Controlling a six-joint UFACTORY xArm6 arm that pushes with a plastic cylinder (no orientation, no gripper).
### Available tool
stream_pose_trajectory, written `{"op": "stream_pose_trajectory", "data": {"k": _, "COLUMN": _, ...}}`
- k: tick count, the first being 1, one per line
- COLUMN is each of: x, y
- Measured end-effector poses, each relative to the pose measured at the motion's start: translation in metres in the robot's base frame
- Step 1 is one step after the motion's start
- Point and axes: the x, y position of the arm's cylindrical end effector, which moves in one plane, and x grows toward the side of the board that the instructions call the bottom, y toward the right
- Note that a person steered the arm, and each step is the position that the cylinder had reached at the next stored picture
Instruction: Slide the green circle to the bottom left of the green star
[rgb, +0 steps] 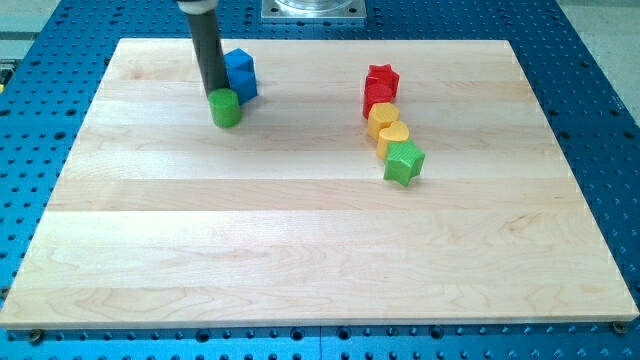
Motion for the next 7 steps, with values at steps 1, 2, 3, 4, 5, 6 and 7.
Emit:
{"op": "stream_pose_trajectory", "data": {"k": 1, "x": 0.068, "y": 0.011}}
{"op": "stream_pose_trajectory", "data": {"k": 2, "x": 0.088, "y": 0.026}}
{"op": "stream_pose_trajectory", "data": {"k": 3, "x": 0.088, "y": 0.001}}
{"op": "stream_pose_trajectory", "data": {"k": 4, "x": 0.088, "y": 0.002}}
{"op": "stream_pose_trajectory", "data": {"k": 5, "x": 0.088, "y": 0.002}}
{"op": "stream_pose_trajectory", "data": {"k": 6, "x": 0.091, "y": 0.000}}
{"op": "stream_pose_trajectory", "data": {"k": 7, "x": 0.121, "y": 0.018}}
